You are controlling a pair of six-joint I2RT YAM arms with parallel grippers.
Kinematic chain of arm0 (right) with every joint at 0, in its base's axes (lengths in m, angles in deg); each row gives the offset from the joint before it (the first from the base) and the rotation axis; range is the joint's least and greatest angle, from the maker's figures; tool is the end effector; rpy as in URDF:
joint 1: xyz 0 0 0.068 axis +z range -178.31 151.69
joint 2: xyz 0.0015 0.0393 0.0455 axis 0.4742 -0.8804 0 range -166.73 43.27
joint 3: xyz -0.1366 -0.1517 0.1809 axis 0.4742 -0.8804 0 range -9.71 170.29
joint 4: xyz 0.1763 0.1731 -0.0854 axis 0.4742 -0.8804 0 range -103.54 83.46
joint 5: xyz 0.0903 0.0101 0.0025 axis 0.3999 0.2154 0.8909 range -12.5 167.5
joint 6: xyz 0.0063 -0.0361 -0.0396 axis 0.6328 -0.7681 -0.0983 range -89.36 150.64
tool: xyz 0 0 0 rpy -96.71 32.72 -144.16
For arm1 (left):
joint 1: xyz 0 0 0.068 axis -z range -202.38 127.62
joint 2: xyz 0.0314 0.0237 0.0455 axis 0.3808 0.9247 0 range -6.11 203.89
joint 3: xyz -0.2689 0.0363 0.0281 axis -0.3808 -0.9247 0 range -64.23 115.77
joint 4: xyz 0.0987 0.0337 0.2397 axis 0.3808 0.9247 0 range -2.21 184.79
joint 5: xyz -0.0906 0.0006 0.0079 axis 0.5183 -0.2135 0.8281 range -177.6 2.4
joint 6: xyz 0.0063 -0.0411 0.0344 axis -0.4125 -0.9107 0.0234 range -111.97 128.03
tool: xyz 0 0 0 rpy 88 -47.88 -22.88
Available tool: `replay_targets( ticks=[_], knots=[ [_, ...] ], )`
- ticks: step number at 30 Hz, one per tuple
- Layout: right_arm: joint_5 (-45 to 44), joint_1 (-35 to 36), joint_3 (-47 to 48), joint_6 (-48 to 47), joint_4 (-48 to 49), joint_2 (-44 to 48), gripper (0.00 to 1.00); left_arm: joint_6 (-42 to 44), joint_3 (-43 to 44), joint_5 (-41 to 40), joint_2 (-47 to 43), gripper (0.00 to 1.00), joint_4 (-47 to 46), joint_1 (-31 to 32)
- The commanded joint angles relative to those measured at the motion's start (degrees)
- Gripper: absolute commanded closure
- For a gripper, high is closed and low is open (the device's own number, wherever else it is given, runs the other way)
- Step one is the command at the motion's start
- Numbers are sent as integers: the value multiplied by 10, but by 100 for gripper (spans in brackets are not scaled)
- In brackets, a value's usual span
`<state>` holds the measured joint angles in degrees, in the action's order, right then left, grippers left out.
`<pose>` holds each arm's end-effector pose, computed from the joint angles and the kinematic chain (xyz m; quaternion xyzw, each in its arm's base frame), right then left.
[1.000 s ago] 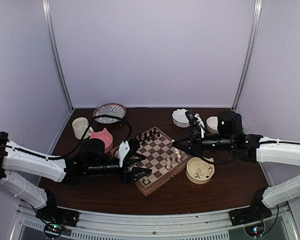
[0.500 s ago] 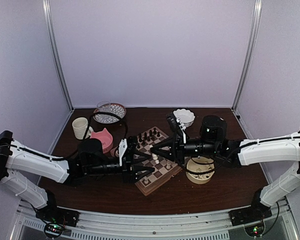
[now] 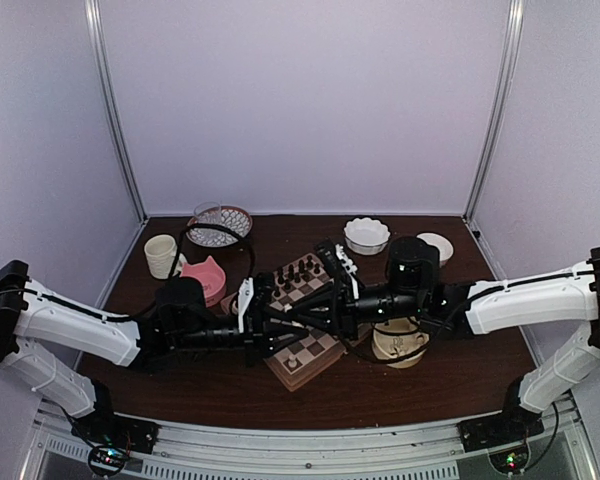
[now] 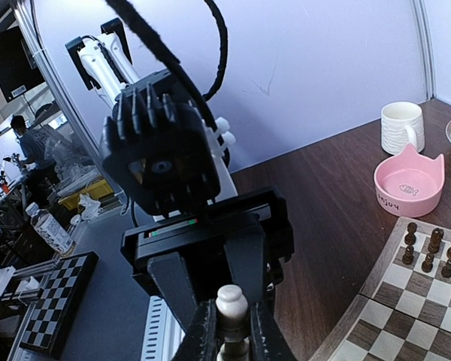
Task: Set up the chess pieces on the board
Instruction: Pass from the right arm to the left
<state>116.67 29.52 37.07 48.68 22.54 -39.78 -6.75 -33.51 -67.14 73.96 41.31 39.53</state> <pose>0.1523 0.2843 0.2663 -0.4489 0.5890 0.5814 0.3369 0.1239 -0.2590 0.2214 0.3973 0.6047 -0.5217 0.4520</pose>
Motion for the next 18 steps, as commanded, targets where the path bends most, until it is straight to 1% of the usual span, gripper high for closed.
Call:
replay_targets(
  ticks=[1, 3, 4, 7, 9, 10, 13, 18],
  knots=[
    [-2, 8, 17, -22, -14, 1, 92, -1, -6, 6, -9, 87, -31, -3],
    [-4, 10, 19, -30, -23, 3, 88, 1, -7, 3, -13, 93, -29, -3],
    [-7, 10, 18, -32, -24, 3, 83, 2, -8, 0, -15, 95, -27, -2],
    [-13, 10, 11, -32, -21, 9, 69, 3, -12, -8, -20, 98, -26, -3],
    [-17, 10, 5, -34, -19, 17, 57, 4, -13, -14, -23, 98, -25, -3],
    [-21, 10, 0, -36, -20, 23, 53, 5, -16, -22, -25, 98, -25, -3],
    [-37, 10, -16, -48, -22, 45, 50, -4, -24, -43, -30, 98, -27, -6],
    [-58, 10, -33, -84, -46, 71, 48, -29, -34, -44, -36, 99, -47, -18]
  ],
)
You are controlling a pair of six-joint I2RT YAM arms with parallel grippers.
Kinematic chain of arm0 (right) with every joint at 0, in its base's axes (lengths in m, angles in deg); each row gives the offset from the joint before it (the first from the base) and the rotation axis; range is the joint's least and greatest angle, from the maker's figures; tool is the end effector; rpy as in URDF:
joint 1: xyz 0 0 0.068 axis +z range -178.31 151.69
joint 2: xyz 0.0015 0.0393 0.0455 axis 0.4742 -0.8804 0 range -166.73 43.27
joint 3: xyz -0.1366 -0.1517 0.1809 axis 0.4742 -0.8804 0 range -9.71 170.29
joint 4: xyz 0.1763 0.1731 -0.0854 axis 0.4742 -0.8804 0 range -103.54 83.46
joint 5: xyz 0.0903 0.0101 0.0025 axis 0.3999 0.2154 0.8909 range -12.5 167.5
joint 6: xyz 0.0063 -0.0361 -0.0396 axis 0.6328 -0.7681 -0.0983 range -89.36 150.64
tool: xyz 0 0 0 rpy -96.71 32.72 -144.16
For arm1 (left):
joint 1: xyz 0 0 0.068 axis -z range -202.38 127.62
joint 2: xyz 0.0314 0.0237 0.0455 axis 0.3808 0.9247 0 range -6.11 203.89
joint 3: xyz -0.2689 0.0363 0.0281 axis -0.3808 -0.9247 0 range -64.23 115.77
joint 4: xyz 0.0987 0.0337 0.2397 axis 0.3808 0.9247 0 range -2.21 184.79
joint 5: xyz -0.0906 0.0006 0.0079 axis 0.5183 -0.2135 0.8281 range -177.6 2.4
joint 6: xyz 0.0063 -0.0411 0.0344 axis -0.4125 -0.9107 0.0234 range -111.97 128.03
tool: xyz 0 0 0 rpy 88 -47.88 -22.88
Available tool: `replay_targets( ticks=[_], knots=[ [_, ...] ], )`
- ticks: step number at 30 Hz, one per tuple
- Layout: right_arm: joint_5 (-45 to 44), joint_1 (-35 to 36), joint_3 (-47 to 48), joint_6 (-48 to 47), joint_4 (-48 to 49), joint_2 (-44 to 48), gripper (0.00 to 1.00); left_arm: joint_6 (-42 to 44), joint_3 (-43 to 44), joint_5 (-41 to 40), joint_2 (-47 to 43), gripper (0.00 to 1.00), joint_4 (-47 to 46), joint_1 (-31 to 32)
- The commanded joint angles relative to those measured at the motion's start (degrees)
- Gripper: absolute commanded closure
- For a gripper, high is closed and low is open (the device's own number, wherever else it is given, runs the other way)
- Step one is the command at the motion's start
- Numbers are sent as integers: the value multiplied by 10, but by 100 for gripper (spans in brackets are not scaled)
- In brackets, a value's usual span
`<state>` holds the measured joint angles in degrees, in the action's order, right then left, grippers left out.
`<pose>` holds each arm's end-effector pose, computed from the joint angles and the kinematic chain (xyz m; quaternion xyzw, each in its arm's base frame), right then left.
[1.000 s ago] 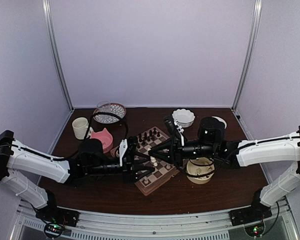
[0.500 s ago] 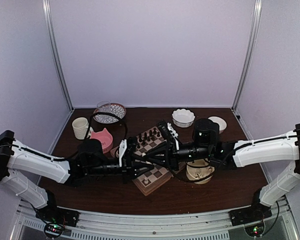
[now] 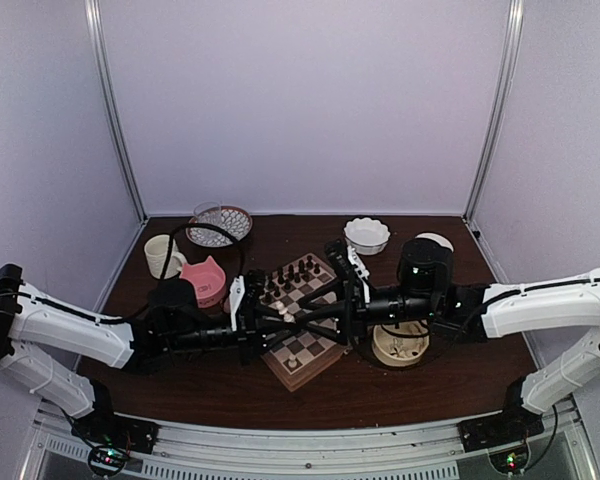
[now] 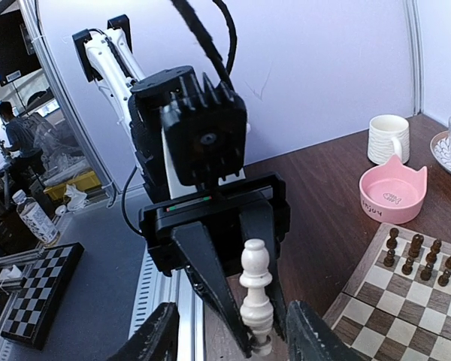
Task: Set up the chess pieces on the board
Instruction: Pass from the right arm to the left
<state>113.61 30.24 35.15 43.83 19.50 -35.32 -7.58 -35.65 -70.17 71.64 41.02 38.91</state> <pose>0.1421 0.2725 0.2724 -0.4642 0.5818 0.5557 0.3703 0.1238 -0.2486 0.2208 0.3736 0.6168 -0.5111 0.4677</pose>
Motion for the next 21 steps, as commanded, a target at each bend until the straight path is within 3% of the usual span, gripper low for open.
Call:
replay_targets(
  ticks=[1, 5, 10, 17, 19, 21],
  knots=[
    [-31, 3, -16, -43, -19, 27, 48, -25, -14, -11, -13, 98, -47, -14],
    [-44, 3, -16, -55, -28, 27, 47, -14, -5, 22, -14, 99, -41, -15],
    [-55, 3, -4, -44, -55, 41, 43, 28, 38, 30, -5, 100, 67, -15],
    [-120, 3, 36, -75, -203, 117, 30, 83, 88, -6, 27, 100, 175, -14],
    [-155, 3, 31, -68, -213, 144, 19, 95, 99, -7, 34, 100, 194, -11],
    [-238, 3, 18, -45, -217, 172, 2, 101, 100, -11, 39, 100, 195, -9]
  ],
)
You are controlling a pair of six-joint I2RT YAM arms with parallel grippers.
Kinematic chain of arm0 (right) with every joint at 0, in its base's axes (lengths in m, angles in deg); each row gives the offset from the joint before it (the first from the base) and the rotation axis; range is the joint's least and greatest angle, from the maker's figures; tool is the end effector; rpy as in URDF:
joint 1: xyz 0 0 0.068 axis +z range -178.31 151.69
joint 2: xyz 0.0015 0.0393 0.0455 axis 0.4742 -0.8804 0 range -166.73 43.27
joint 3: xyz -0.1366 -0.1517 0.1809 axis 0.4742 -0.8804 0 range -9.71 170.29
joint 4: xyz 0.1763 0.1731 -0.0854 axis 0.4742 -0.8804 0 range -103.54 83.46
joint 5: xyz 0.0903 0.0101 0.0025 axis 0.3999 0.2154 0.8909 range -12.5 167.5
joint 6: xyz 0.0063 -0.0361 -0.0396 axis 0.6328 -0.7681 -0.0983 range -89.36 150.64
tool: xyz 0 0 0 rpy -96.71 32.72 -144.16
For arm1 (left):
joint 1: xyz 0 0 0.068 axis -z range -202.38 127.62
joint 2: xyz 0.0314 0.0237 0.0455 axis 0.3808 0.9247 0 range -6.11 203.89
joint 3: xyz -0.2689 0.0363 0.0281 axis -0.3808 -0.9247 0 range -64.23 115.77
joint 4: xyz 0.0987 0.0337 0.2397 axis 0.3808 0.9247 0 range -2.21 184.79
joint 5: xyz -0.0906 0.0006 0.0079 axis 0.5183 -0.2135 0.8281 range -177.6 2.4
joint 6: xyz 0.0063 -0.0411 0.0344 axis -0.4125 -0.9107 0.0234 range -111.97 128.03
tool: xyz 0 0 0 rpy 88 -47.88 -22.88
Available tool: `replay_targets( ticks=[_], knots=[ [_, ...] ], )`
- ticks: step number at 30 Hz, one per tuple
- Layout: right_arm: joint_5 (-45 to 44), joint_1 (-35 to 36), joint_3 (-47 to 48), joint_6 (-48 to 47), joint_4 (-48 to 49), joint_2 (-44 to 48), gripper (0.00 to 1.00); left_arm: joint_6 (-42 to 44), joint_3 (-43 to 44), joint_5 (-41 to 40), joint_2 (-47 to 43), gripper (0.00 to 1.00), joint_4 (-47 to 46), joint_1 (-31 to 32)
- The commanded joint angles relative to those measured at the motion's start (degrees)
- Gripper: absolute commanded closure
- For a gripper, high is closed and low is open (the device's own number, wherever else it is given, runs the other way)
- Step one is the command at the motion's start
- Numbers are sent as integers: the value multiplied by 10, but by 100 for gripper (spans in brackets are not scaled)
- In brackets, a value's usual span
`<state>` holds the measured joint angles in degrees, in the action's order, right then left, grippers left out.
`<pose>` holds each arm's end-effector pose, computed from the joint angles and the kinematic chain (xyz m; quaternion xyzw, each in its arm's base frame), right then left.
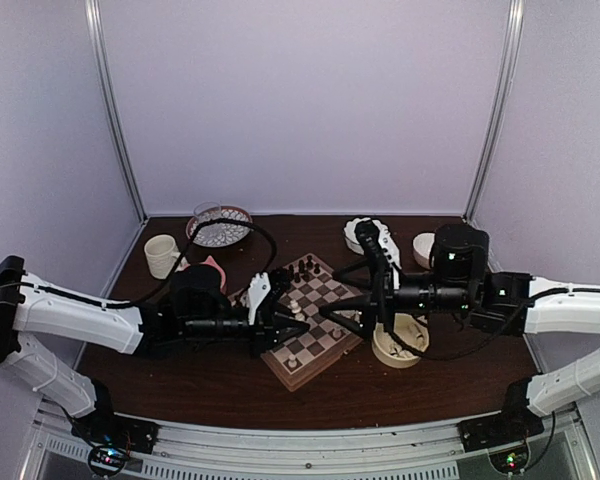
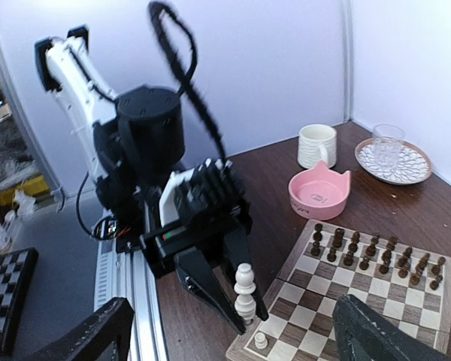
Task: Set up the chess pieces on the board
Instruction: Pass from the right arm to the left, then pick up the bishop from the chess pile.
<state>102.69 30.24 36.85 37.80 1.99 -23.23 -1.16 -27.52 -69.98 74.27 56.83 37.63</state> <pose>0.1277 0.2378 0.3074 -0.4519 0.6207 0.4771 0.4277 0.1404 -0.2652 0.2243 0.4176 0.6561 -0.4489 0.4400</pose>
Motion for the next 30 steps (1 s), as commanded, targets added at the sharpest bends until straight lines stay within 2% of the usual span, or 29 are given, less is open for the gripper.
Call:
replay_targets(
  ticks=[1, 2, 5, 7, 10, 15, 19, 25, 30],
  knots=[
    [-180, 3, -10, 31, -40, 65, 1, 38, 19, -14, 13, 100, 37, 4],
    [-225, 1, -20, 39, -49, 78, 1, 40, 19, -13, 13, 100, 37, 5],
    [-265, -3, 7, 24, -132, 81, 1, 49, 21, -20, 10, 100, 45, 8],
    [-255, -4, 49, 12, -200, 55, 4, 54, 23, -27, 12, 100, 52, 9],
    [-197, -4, 73, 0, -236, 15, 12, 65, 35, -32, 17, 100, 74, 13],
    [-106, -4, 92, -2, -235, -47, 45, 77, 44, -34, 28, 100, 83, 20],
    [-44, -4, 96, -2, -216, -74, 58, 78, 50, -27, 32, 100, 90, 20],
    [-1, -3, 71, -4, -170, -71, 61, 77, 63, -17, 42, 100, 104, 24],
    [-3, -4, 50, -4, -140, -58, 61, 80, 78, -5, 57, 100, 119, 31]
  ],
)
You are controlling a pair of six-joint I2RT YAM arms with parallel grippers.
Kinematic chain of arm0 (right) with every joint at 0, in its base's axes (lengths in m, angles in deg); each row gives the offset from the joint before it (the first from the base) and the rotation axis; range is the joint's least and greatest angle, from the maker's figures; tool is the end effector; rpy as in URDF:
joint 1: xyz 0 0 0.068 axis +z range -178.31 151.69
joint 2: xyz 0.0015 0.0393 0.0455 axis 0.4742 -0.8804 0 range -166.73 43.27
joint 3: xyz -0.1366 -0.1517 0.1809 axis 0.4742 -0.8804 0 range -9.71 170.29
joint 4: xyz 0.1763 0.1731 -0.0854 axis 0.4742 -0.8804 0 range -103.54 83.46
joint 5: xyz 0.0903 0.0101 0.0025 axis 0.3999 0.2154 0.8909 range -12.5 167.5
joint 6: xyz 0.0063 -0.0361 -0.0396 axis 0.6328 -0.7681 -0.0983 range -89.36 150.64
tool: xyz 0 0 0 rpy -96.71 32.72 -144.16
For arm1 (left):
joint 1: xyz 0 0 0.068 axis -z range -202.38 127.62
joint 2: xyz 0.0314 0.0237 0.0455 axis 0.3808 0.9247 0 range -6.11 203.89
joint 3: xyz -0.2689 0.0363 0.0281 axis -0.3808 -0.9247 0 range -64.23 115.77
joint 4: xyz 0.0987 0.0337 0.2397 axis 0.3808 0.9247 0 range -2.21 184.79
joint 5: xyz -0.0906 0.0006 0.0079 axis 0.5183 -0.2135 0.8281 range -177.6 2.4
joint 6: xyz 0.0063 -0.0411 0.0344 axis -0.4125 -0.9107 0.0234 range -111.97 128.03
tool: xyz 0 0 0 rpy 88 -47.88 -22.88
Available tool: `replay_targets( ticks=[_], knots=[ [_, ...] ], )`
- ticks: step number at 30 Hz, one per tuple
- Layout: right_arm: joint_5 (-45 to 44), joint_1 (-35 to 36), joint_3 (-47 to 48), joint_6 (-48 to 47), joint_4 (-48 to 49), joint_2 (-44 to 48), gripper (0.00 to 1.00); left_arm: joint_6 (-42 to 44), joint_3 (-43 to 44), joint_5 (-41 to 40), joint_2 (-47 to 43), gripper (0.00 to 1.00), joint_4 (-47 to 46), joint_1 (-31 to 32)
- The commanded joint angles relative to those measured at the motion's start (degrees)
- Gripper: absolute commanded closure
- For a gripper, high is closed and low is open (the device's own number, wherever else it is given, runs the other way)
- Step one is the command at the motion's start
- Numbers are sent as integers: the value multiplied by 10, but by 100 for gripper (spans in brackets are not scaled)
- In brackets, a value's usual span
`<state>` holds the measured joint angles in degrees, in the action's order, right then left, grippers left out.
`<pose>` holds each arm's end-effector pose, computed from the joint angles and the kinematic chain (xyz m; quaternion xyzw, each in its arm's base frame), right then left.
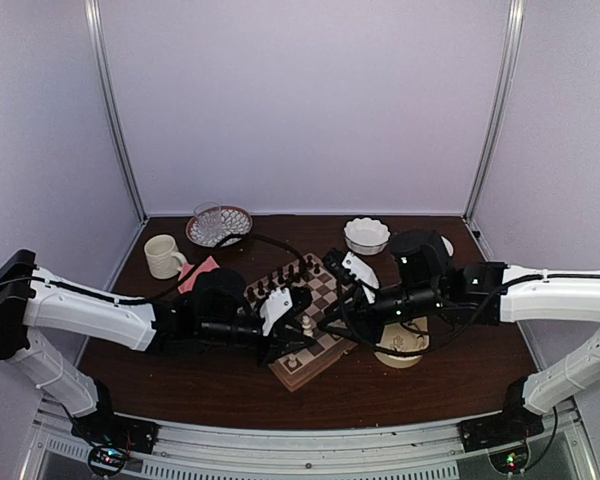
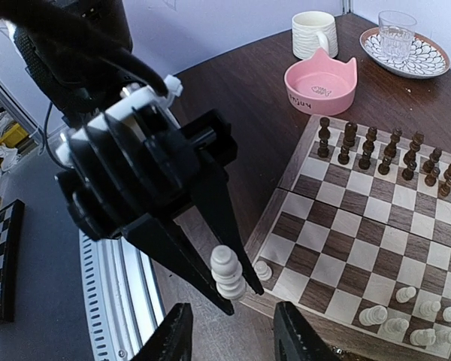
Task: Set up the chess pieces on the board
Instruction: Pick up the bishop from the chess pile.
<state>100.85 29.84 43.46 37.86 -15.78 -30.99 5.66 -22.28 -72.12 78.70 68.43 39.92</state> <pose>0.1414 0.2542 0.2815 -0.4561 0.7237 0.4109 0.3153 0.1383 -0.2842 0.2105 0.4779 0.6810 -0.3858 0.3987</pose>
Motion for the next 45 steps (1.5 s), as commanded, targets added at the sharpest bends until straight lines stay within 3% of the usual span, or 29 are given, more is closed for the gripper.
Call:
replay_targets(
  ticks=[1, 14, 32, 42, 45],
  knots=[
    [8, 0, -18, -6, 40, 21, 61, 15, 28, 17, 15, 100, 6, 11],
    [58, 2, -19, -11, 54, 0, 67, 18, 48, 38, 29, 100, 27, 26],
    [60, 12, 6, -34, 14, -29, 73, 38, 60, 32, 37, 100, 46, 30],
    [52, 14, 5, -36, 13, -26, 87, 46, 70, 27, 44, 100, 63, 35],
    [53, 14, 9, -38, 6, -30, 84, 47, 70, 22, 44, 100, 63, 35]
  ],
)
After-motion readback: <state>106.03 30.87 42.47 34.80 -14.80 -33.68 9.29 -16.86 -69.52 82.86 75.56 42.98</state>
